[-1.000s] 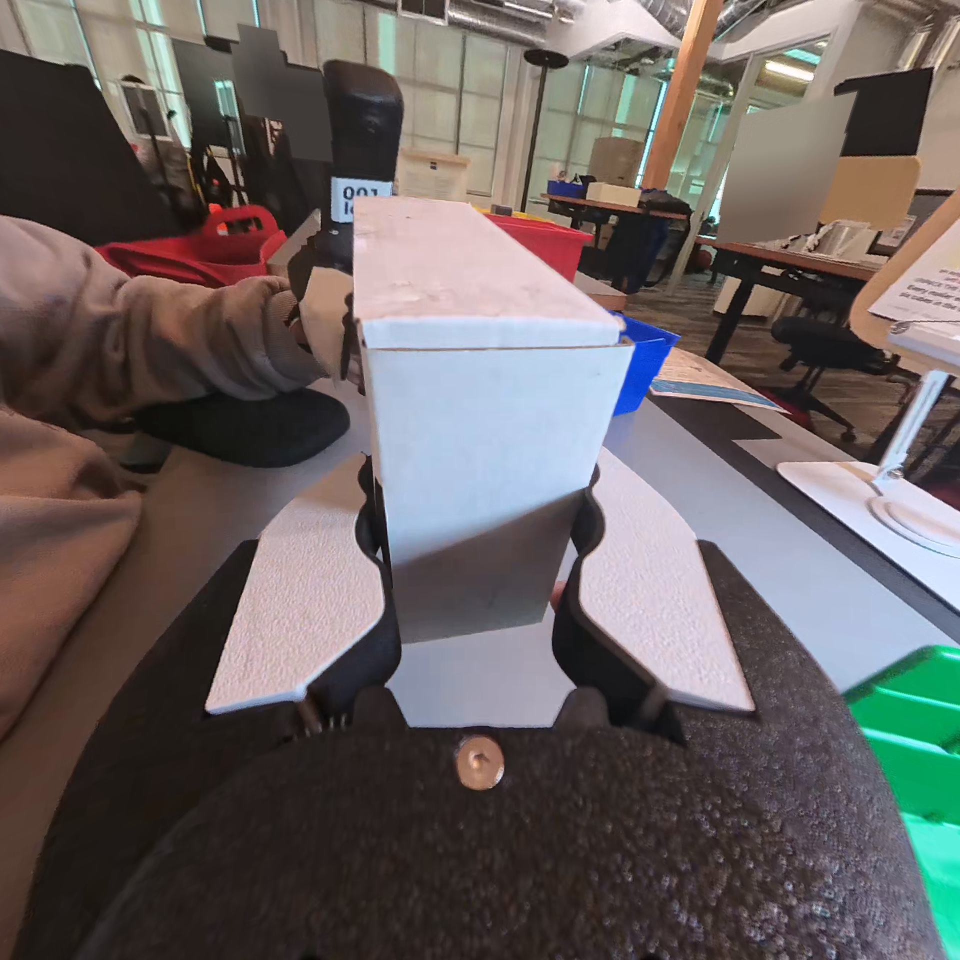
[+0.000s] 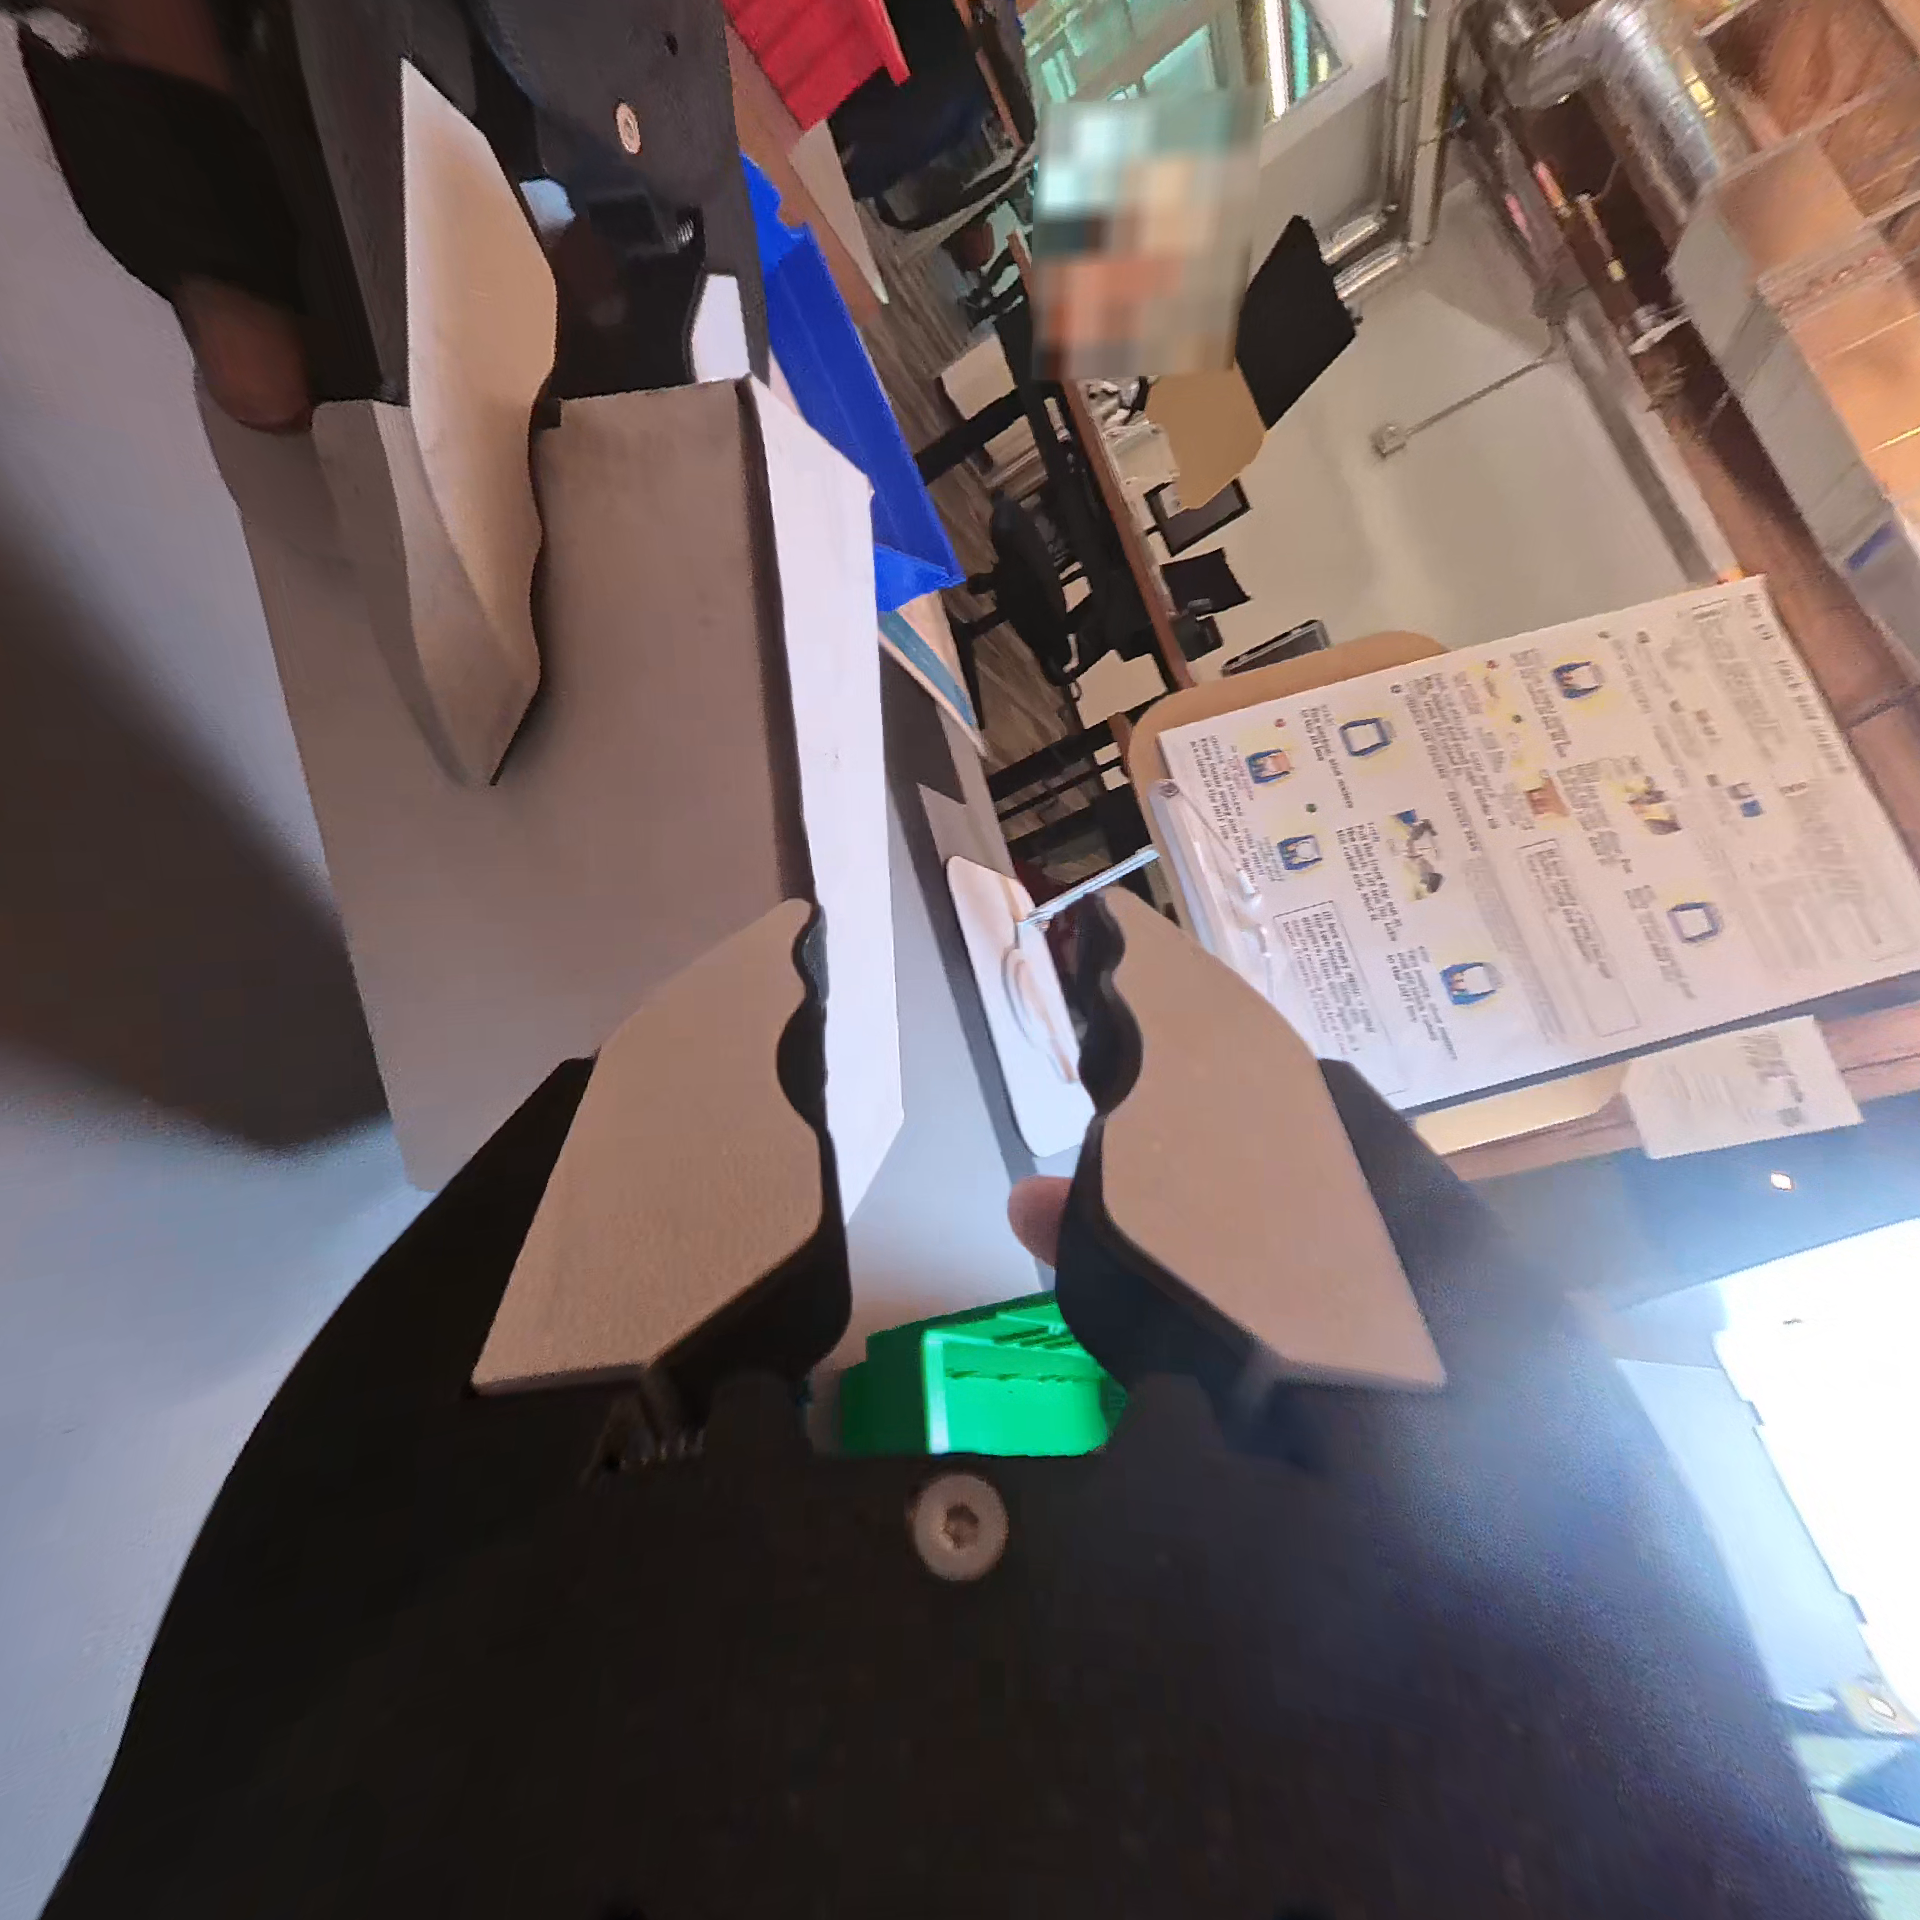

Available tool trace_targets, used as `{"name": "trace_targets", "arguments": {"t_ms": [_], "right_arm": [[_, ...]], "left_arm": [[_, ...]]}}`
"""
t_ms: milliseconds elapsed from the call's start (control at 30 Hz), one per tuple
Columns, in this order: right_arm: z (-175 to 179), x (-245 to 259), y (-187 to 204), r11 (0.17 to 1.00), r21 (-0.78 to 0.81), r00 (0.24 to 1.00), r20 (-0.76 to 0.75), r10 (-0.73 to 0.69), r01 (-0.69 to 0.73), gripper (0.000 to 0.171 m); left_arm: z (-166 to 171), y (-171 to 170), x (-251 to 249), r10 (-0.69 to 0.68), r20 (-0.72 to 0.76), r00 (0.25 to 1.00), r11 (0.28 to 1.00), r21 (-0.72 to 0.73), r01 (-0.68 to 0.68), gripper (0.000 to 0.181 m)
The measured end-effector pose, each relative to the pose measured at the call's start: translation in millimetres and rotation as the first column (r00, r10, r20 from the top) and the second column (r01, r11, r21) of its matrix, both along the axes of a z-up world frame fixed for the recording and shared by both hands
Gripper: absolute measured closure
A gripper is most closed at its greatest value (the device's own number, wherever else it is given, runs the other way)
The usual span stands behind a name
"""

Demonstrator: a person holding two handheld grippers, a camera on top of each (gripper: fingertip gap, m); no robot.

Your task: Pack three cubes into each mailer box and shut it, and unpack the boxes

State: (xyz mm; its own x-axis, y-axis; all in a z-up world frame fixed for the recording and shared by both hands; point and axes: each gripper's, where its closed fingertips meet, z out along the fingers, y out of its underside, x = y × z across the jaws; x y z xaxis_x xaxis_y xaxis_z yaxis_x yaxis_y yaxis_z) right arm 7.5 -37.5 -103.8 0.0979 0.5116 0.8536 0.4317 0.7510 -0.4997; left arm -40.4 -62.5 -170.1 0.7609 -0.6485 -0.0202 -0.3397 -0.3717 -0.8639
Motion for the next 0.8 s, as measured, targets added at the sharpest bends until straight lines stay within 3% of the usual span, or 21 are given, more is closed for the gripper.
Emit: {"name": "trace_targets", "arguments": {"t_ms": [33,167,300,467,633,700,800], "right_arm": [[1.5,-0.6,-0.1,0.999,0.030,1.000,-0.008,-0.012,0.012,0.125],[8.5,-4.7,-4.7,0.993,0.111,0.995,-0.089,-0.033,0.043,0.133],[-15.8,-9.9,-1.6,0.995,0.091,0.999,0.028,-0.043,0.041,0.137],[-13.8,-11.3,-3.2,0.998,0.066,0.999,0.038,-0.022,0.019,0.142],[-14.0,-9.3,-0.1,0.975,-0.220,1.000,-0.024,-0.007,0.001,0.138],[-10.5,-8.0,0.1,0.984,-0.181,0.999,-0.042,-0.012,0.004,0.135],[-10.2,-9.2,-5.1,0.999,0.035,0.999,-0.028,-0.024,0.025,0.145]], "left_arm": [[0.5,-0.2,-0.7,0.007,-0.009,1.000,1.000,0.004,-0.007,0.103],[6.6,-2.8,-1.6,0.001,0.069,0.998,1.000,-0.016,0.000,0.104],[5.6,-1.9,-4.9,0.019,0.029,0.999,1.000,-0.007,-0.019,0.103],[10.4,-4.2,-3.9,-0.001,0.066,0.998,1.000,-0.006,0.001,0.103],[14.5,-4.4,-0.7,-0.006,0.096,0.995,1.000,0.026,0.004,0.103],[16.3,-4.7,0.1,-0.017,0.100,0.995,0.999,0.038,0.013,0.103],[17.7,-4.6,0.5,-0.012,0.111,0.994,0.999,0.044,0.007,0.103]]}}
